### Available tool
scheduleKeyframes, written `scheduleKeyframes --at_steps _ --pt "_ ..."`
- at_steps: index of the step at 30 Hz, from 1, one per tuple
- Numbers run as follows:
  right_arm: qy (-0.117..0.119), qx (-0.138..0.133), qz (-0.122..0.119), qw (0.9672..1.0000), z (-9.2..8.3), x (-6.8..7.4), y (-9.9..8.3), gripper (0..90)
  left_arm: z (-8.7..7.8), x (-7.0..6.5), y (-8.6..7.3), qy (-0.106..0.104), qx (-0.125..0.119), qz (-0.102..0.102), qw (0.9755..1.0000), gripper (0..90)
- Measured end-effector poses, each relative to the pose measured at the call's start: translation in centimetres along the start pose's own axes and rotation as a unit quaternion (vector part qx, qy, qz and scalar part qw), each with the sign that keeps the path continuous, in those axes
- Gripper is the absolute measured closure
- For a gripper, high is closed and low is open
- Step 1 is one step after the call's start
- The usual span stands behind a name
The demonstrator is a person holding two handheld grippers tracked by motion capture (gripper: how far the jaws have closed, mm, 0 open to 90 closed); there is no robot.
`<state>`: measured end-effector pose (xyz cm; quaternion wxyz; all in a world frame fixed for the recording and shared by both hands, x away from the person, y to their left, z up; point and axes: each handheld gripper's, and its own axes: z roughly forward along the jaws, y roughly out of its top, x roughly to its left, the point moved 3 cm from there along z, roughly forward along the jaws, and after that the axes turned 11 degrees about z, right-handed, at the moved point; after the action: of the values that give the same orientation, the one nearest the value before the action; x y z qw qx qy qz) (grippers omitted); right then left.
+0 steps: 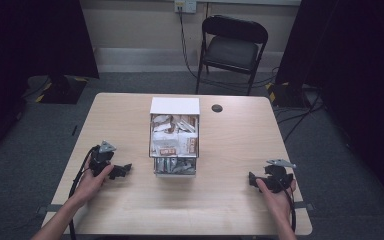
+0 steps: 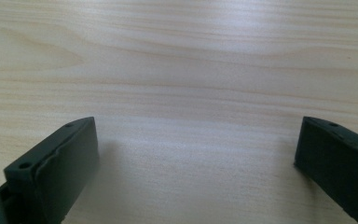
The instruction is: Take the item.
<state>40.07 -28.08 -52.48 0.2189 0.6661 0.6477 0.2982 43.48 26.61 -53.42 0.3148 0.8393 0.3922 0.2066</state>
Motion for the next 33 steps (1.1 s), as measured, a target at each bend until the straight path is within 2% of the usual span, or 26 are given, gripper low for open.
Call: scheduleKeyframes --at_steps 13,16,17,25,31,32,33 --pt "0.005 0.0 -0.004 1.0 -0.2 -0.2 0.0 1.5 0.0 0.0 0.0 -0.001 -0.001 0.0 1.0 0.0" --pt "0.004 -0.006 -0.002 1.0 -0.3 -0.2 0.0 10.5 0.0 0.0 0.0 -0.001 -0.001 0.0 1.0 0.0" --pt "0.011 -0.01 -0.008 0.9999 -0.3 -0.1 0.2 13.8 0.0 0.0 0.0 -0.001 -0.001 0.0 1.0 0.0" --pt "0.009 -0.003 -0.011 0.9999 -0.6 0.1 0.3 17.0 0.0 0.0 0.0 -0.001 -0.001 0.0 1.0 0.0" --pt "0.02 -0.012 -0.007 0.9997 -0.9 0.3 0.6 18.3 0.0 0.0 0.0 -0.001 -0.001 0.0 1.0 0.0" --pt "0.031 -0.022 -0.004 0.9992 -1.2 0.3 0.8 25.8 0.0 0.0 0.0 -0.001 -0.001 0.0 1.0 0.0" --pt "0.031 -0.022 -0.004 0.9992 -1.2 0.3 0.8 25.8 0.0 0.0 0.0 -0.001 -0.001 0.0 1.0 0.0"
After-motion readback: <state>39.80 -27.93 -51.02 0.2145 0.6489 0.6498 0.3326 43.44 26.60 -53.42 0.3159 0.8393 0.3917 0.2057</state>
